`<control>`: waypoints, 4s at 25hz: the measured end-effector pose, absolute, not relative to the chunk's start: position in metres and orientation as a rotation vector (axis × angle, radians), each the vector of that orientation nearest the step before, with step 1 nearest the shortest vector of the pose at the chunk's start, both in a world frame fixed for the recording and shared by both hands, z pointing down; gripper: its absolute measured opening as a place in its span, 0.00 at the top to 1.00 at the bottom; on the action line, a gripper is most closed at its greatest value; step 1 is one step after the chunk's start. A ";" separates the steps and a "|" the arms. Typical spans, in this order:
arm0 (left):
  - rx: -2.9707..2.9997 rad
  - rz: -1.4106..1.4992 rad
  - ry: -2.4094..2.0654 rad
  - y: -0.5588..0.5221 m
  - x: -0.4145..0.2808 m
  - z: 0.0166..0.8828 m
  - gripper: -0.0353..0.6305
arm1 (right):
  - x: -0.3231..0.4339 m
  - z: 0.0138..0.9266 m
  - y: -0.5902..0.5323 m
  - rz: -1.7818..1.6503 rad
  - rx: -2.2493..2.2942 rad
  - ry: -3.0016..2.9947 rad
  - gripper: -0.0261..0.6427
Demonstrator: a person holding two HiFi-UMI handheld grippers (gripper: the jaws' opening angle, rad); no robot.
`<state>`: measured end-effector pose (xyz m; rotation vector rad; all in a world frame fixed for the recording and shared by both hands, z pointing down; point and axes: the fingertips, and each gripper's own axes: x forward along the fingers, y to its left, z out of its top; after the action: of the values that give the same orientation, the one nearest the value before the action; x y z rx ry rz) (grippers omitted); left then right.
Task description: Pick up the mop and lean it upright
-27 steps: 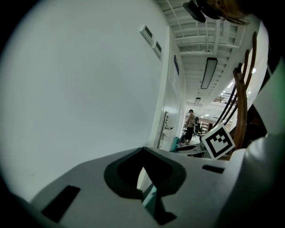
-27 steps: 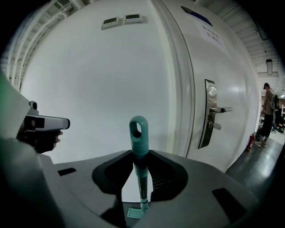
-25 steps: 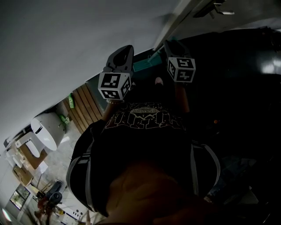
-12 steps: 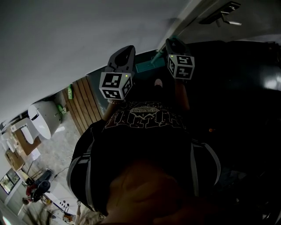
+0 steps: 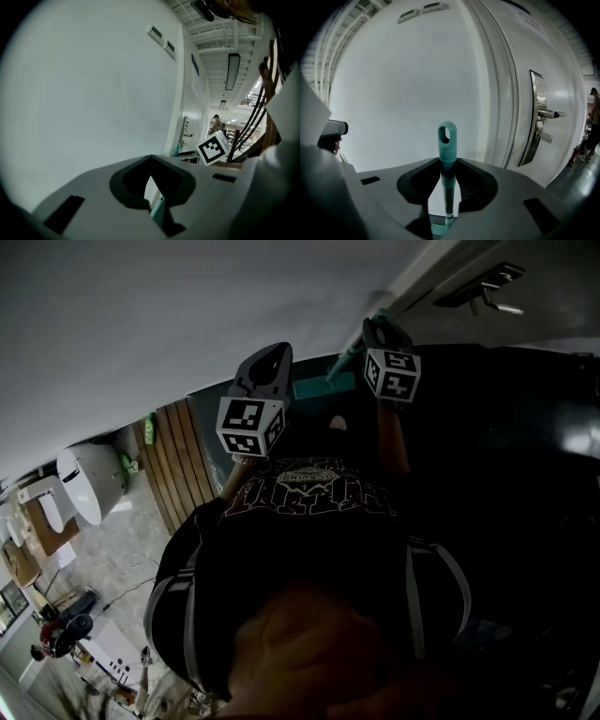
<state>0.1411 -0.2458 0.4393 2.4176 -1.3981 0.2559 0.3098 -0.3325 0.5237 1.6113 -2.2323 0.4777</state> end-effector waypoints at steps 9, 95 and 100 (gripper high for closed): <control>2.402 0.250 -1.407 -0.251 0.147 0.442 0.88 | 0.313 0.528 -0.361 0.479 1.610 -2.254 0.79; 2.549 0.280 -1.093 -0.241 0.237 0.440 0.88 | 0.306 0.431 -0.236 0.439 1.602 -2.444 0.93; 2.559 0.273 -1.074 -0.238 0.242 0.439 0.88 | 0.306 0.431 -0.233 0.452 1.600 -2.455 0.93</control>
<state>0.2415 -0.2380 0.4395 2.5593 -1.0741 0.2730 0.3059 -0.2327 0.4307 1.5998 -2.4554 0.4516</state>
